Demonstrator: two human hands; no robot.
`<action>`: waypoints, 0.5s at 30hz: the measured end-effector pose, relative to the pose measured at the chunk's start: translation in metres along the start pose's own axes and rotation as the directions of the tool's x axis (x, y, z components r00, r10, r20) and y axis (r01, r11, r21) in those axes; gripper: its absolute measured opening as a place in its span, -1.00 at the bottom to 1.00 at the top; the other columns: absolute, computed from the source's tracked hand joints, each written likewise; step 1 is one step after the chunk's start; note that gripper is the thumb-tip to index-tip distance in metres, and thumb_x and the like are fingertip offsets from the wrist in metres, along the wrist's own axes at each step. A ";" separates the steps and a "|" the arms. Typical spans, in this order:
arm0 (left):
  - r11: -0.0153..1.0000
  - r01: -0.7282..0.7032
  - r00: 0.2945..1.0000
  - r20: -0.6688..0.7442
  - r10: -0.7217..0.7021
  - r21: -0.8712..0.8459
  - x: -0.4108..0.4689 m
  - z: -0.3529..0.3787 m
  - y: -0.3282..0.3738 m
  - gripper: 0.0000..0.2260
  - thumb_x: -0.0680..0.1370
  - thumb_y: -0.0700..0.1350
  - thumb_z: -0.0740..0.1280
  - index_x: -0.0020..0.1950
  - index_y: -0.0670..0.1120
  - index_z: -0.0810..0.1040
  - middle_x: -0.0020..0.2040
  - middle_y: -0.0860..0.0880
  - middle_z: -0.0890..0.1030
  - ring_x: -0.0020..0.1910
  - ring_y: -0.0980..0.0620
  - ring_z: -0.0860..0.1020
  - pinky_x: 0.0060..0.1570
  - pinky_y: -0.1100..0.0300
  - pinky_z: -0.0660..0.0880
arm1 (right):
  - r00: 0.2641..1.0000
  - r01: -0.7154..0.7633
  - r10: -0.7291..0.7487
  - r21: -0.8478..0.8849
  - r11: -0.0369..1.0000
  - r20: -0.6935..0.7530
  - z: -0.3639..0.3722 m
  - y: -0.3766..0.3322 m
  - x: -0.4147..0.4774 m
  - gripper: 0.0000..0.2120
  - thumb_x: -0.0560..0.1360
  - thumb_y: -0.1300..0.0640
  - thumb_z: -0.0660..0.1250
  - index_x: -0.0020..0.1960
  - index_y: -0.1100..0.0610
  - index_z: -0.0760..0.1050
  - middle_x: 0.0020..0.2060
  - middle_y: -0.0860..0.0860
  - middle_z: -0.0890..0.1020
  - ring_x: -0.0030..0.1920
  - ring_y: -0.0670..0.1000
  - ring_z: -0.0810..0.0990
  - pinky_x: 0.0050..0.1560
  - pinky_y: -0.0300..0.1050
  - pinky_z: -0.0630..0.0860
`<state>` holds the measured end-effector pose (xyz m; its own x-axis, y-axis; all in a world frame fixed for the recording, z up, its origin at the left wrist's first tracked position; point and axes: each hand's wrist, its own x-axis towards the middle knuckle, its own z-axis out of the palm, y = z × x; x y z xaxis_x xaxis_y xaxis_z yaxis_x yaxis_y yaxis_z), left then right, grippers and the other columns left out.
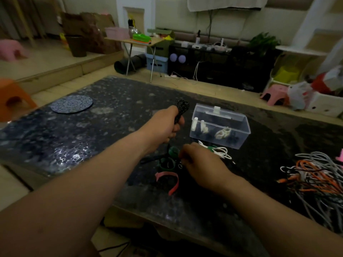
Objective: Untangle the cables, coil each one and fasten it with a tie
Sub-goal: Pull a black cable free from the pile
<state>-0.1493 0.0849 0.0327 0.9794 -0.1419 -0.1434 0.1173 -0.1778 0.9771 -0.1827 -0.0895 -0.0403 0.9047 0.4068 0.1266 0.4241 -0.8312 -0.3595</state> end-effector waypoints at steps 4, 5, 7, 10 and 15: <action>1.000 -0.009 0.999 -0.042 0.009 0.005 0.000 -0.007 0.000 -0.65 0.72 0.03 0.04 -0.04 -0.11 0.52 -0.39 0.01 0.38 -0.49 0.05 0.27 -0.43 0.14 0.18 | 0.987 -0.157 0.155 0.055 0.986 0.029 0.006 0.003 0.017 -0.89 0.65 0.13 0.27 0.06 0.03 0.58 0.00 0.02 0.68 0.01 0.09 0.63 -0.02 0.00 0.55; 1.000 -0.010 0.999 -0.045 0.011 0.025 0.000 -0.009 0.000 -0.65 0.72 0.03 0.04 -0.04 -0.11 0.52 -0.40 0.01 0.39 -0.49 0.05 0.29 -0.42 0.14 0.19 | 0.982 -0.183 0.179 0.056 0.982 0.065 0.007 0.006 0.020 -0.89 0.63 0.15 0.31 0.06 0.04 0.61 0.00 0.02 0.70 0.03 0.07 0.64 -0.03 -0.06 0.53; 0.998 -0.020 0.999 -0.048 0.023 0.059 -0.001 -0.010 -0.001 -0.64 0.72 0.04 0.04 -0.05 -0.10 0.52 -0.39 0.02 0.42 -0.48 0.06 0.32 -0.40 0.14 0.24 | 0.972 -0.204 0.195 0.057 0.977 0.131 0.007 0.010 0.023 -0.90 0.60 0.15 0.41 0.07 0.05 0.68 0.00 -0.02 0.73 0.03 0.00 0.66 -0.01 -0.15 0.49; 0.997 -0.037 0.998 -0.046 0.040 0.065 -0.001 -0.013 -0.002 -0.63 0.73 0.04 0.03 -0.06 -0.09 0.53 -0.38 0.01 0.42 -0.47 0.07 0.33 -0.40 0.14 0.26 | 0.962 -0.210 0.195 0.066 0.975 0.192 0.004 0.013 0.026 -0.89 0.56 0.10 0.50 0.09 0.03 0.70 -0.02 -0.07 0.74 0.01 -0.06 0.68 0.00 -0.19 0.51; 0.997 -0.051 0.998 -0.046 0.054 0.061 0.002 -0.014 -0.002 -0.62 0.72 0.04 0.03 -0.05 -0.10 0.53 -0.39 0.01 0.41 -0.50 0.07 0.32 -0.41 0.14 0.24 | 0.961 -0.186 0.177 0.020 0.982 0.211 0.003 0.013 0.027 -0.85 0.53 0.08 0.54 0.09 0.01 0.68 -0.02 -0.09 0.71 0.01 -0.07 0.66 0.04 -0.16 0.55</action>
<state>-0.1456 0.0991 0.0324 0.9908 -0.1064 -0.0834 0.0571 -0.2293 0.9717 -0.1526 -0.0879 -0.0443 0.9363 0.3236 -0.1367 0.2480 -0.8845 -0.3951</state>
